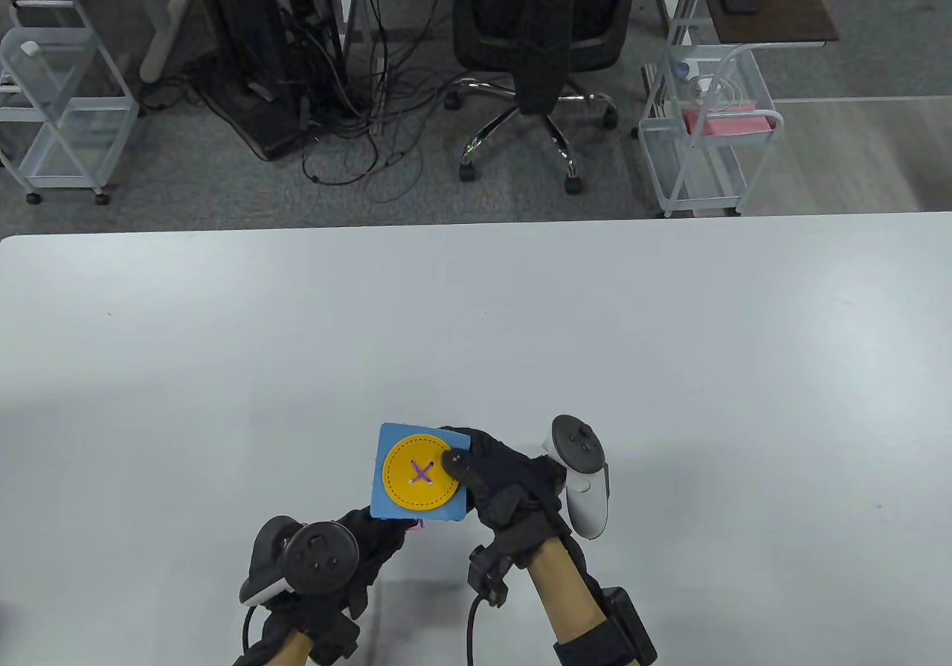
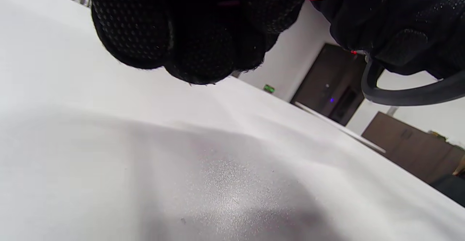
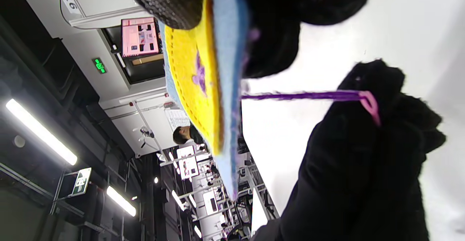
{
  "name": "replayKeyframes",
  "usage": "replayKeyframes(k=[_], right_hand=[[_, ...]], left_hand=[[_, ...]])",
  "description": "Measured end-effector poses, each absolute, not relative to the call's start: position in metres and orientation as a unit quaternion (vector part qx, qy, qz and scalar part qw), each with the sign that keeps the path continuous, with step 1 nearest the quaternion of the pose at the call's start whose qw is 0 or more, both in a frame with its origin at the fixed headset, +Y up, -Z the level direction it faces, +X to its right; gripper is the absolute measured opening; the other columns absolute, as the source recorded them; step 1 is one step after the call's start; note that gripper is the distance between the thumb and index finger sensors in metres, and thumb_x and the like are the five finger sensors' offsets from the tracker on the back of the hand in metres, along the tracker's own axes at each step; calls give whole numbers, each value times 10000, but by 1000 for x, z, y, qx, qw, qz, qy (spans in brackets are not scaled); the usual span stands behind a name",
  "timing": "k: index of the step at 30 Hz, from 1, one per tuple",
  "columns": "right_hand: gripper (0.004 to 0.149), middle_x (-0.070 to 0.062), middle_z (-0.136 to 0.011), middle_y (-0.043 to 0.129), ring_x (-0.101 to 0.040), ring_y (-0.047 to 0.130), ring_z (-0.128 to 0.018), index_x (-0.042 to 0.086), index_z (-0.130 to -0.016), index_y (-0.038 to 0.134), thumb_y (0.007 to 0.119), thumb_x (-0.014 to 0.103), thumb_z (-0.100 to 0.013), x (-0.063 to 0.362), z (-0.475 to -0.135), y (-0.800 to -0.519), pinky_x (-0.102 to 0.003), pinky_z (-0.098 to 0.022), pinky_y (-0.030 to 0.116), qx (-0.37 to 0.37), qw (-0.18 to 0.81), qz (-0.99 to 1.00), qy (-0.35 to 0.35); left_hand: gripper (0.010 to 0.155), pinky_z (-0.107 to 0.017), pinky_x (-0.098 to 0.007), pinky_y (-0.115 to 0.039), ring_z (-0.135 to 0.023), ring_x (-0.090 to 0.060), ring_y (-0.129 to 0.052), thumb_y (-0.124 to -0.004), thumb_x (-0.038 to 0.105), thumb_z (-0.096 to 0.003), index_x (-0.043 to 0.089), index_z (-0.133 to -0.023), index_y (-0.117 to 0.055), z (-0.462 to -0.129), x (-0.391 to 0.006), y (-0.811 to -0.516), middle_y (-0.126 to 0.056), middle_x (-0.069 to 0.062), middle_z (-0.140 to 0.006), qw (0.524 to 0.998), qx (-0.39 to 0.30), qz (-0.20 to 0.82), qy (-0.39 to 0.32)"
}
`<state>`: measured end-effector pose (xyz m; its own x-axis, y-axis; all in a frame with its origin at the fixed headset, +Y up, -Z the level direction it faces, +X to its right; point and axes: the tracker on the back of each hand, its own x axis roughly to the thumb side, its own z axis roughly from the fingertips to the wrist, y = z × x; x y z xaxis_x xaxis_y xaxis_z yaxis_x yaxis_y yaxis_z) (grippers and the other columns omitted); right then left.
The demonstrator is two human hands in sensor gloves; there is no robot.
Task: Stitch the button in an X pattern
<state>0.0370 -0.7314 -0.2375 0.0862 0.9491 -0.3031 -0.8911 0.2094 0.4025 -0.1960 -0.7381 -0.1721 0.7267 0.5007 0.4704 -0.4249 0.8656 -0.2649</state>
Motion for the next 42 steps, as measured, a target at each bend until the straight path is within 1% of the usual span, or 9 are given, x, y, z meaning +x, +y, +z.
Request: replayKeyframes(k=[4, 9, 14, 19, 23, 28, 36, 39, 42], right_hand=[[437, -156, -836, 772, -213, 918, -461, 147, -977, 669, 704, 252, -554, 33, -238, -728, -377, -375, 778, 91, 693, 663, 268], [428, -162, -865, 747, -262, 874, -518, 152, -962, 702, 720, 237, -543, 25, -237, -727, -412, -407, 741, 120, 659, 687, 282], [427, -159, -927, 689, -318, 809, -637, 168, -964, 701, 721, 232, -542, 18, -235, -729, -421, -445, 712, 127, 624, 718, 281], [425, -193, -1008, 651, -404, 749, -775, 169, -962, 711, 731, 218, -541, 16, -233, -727, -485, -517, 671, 114, 591, 753, 268], [422, -211, -940, 781, -405, 846, -716, 156, -951, 729, 748, 203, -532, 11, -231, -725, -488, -470, 725, 122, 573, 765, 268], [431, -198, -864, 853, -378, 903, -635, 137, -948, 734, 766, 194, -522, 8, -229, -724, -464, -419, 758, 114, 545, 789, 259], [462, -203, -843, 828, -347, 914, -589, 106, -967, 678, 762, 170, -517, 11, -230, -723, -444, -407, 774, 101, 551, 787, 258], [456, -206, -842, 824, -351, 905, -586, 111, -962, 682, 759, 163, -516, 17, -232, -722, -450, -416, 766, 73, 570, 781, 246], [452, -202, -870, 799, -362, 880, -624, 121, -970, 675, 750, 152, -525, 29, -240, -719, -466, -456, 746, 41, 572, 786, 232]], left_hand=[[437, -411, -384, -977, -508, -243, -1083, -723, 201, -578, 53, -988, -745, -173, -202, -735, -977, -111, -748, 915, -72, 289, -273], [445, -233, -285, -1023, -308, -147, -1143, -746, 254, -575, 18, -950, -791, -177, -210, -735, -1074, -102, -590, 870, -79, 397, -280], [441, -143, -235, -1017, -198, -94, -1135, -758, 279, -572, -3, -901, -841, -180, -215, -741, -1104, -73, -477, 837, -96, 466, -269], [442, -103, -216, -1010, -144, -73, -1124, -768, 296, -568, -24, -850, -884, -183, -217, -748, -1108, -53, -409, 802, -111, 529, -254], [442, -72, -194, -1010, -107, -48, -1120, -779, 310, -561, -36, -799, -920, -184, -215, -750, -1110, -33, -363, 803, -122, 533, -237], [441, -47, -172, -1010, -82, -24, -1114, -785, 326, -557, -39, -745, -948, -184, -216, -754, -1107, -10, -332, 791, -134, 561, -204], [440, -101, -198, -1021, -153, -63, -1137, -775, 304, -566, -47, -796, -904, -183, -221, -758, -1105, -50, -423, 773, -119, 606, -147], [455, -281, -325, -1003, -372, -208, -1129, -723, 263, -589, -41, -920, -794, -181, -224, -755, -1033, -149, -640, 789, -88, 596, -122], [515, -473, -498, -896, -660, -412, -1007, -674, 250, -607, -26, -1039, -629, -177, -230, -748, -858, -275, -884, 827, -25, 554, -91]])
